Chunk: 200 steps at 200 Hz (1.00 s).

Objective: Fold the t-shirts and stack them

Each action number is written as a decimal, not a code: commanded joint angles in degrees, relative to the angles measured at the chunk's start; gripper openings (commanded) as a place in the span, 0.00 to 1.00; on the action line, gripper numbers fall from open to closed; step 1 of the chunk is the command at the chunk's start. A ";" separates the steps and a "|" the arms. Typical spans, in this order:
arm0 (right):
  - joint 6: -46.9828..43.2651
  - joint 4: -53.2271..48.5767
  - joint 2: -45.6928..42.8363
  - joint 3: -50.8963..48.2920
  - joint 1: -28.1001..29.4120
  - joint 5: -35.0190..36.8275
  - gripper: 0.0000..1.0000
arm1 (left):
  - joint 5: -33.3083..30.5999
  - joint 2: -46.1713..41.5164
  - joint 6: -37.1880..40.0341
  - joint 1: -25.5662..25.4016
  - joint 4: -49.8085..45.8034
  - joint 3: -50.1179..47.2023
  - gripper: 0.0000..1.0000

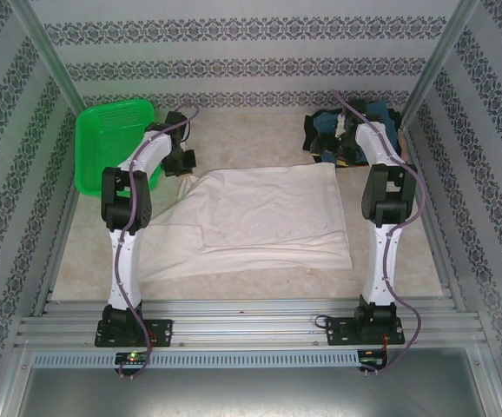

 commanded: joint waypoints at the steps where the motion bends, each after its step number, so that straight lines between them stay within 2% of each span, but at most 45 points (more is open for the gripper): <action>1: -2.39 -2.62 0.41 1.23 0.60 1.65 0.86 | -1.87 -5.84 0.58 -0.45 0.97 -0.09 0.00; 49: -6.94 2.34 -6.27 -8.86 0.69 2.32 0.84 | -2.19 -8.75 1.36 -0.46 2.48 -0.78 0.00; 115: -11.93 1.23 -3.63 -6.43 2.75 8.74 0.77 | -5.22 -11.81 2.58 -0.03 2.65 -1.30 0.00; 145: -12.96 0.40 -1.58 -3.16 3.34 12.57 0.67 | -5.53 -13.10 3.04 0.39 2.57 -1.13 0.00; 171: -13.09 -0.26 -0.18 -1.68 3.48 14.07 0.48 | -5.64 -14.54 3.17 1.28 3.12 -1.86 0.00; 200: -12.62 -0.19 0.00 -1.89 3.50 14.55 0.37 | -5.75 -15.61 3.66 2.47 3.04 -1.83 0.00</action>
